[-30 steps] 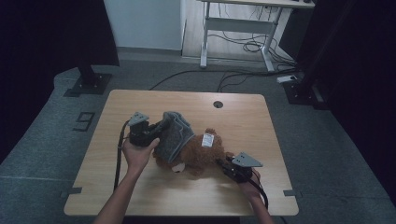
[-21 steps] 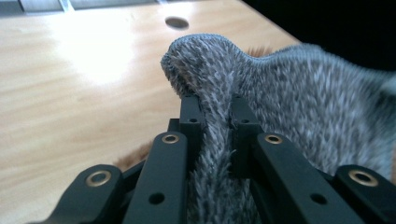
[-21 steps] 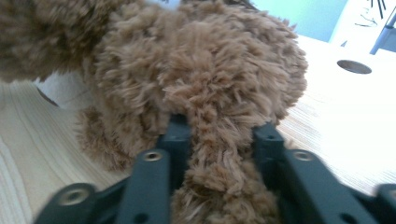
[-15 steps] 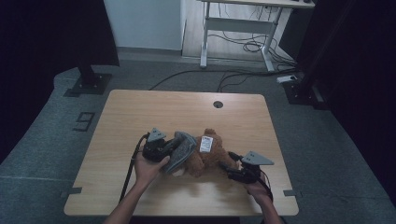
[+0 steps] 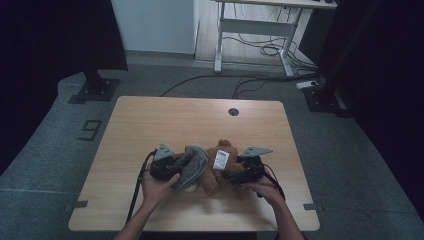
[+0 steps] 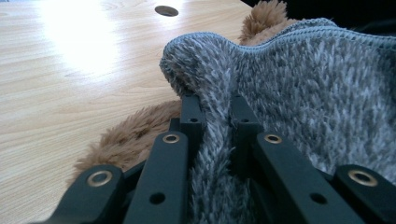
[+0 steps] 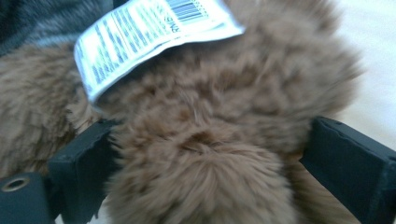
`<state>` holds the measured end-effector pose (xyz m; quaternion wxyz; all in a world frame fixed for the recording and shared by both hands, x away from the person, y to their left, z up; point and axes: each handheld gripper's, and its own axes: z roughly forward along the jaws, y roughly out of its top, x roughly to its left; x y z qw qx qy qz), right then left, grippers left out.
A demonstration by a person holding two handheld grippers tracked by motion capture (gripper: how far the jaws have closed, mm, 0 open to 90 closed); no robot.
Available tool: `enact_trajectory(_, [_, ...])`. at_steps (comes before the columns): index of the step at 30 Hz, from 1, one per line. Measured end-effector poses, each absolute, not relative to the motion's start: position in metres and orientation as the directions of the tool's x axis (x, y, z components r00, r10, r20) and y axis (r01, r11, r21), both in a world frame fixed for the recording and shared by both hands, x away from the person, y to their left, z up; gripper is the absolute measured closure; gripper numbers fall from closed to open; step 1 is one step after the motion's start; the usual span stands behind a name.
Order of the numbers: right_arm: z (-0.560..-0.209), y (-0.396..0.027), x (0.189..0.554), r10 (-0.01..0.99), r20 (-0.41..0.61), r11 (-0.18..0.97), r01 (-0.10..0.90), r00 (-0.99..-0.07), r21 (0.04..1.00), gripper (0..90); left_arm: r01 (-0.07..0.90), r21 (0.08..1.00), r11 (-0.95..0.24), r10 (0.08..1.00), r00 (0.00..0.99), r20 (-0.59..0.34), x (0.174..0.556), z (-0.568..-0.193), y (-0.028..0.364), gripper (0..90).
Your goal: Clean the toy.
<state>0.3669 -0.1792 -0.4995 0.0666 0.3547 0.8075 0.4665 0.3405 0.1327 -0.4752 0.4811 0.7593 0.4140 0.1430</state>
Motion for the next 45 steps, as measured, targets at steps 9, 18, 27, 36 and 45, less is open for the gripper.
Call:
enact_trajectory(9, [-0.518,-0.18,0.363,0.61,0.241,0.271,0.485,-0.755,0.832,51.3,0.467,0.864,-0.185,0.77,0.615,-0.168,0.339,-0.476,0.13,79.6])
enact_trajectory(18, [-0.499,-0.169,0.365,0.752,-0.008,0.274,0.301,-0.659,0.913,60.4,0.484,0.863,-0.144,0.775,0.598,-0.205,0.367,-0.46,0.127,79.7])
enact_trajectory(27, [-0.51,-0.176,0.361,0.719,-0.051,0.297,0.24,-0.693,0.924,57.4,0.435,0.883,-0.174,0.732,0.658,-0.18,0.37,-0.431,0.086,79.9])
enact_trajectory(36, [-0.529,-0.182,0.348,0.716,-0.023,0.281,0.257,-0.698,0.925,55.9,0.432,0.859,-0.274,0.724,0.68,-0.111,0.37,-0.445,0.029,79.8])
enact_trajectory(45, [-0.539,-0.192,0.342,0.713,0.028,0.254,0.296,-0.7,0.921,55.9,0.512,0.83,-0.222,0.803,0.578,-0.142,0.376,-0.458,0.084,80.3])
